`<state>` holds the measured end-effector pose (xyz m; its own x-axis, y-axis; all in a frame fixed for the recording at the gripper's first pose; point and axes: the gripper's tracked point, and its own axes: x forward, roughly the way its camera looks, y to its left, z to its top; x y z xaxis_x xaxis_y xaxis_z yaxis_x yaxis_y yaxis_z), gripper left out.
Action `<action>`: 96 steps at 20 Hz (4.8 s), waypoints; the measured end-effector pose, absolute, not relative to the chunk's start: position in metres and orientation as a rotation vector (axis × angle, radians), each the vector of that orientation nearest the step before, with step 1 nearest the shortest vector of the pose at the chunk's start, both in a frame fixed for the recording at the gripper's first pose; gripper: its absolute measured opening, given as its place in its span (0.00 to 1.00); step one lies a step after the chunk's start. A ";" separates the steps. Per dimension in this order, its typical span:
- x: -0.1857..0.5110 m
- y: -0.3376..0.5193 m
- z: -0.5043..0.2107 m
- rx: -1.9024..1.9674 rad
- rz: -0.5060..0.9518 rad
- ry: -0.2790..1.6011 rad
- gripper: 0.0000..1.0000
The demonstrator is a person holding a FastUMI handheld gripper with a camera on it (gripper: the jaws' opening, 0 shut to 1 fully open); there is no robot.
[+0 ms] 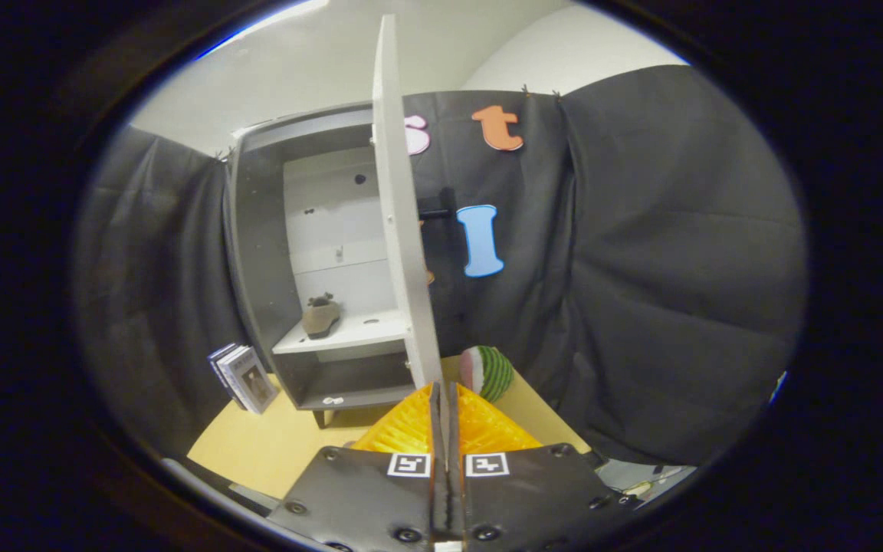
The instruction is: Open the shoe cabinet door, grab the shoes and put them into the shoe cabinet, then close the shoe cabinet door.
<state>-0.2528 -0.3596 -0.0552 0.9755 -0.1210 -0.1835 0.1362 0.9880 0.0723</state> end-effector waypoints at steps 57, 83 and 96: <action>-0.275 -0.323 -0.215 -0.322 0.082 0.774 0.07; -0.216 -0.400 0.003 -0.074 -0.012 0.540 0.03; -0.142 -0.397 0.158 -0.119 -0.024 0.276 0.03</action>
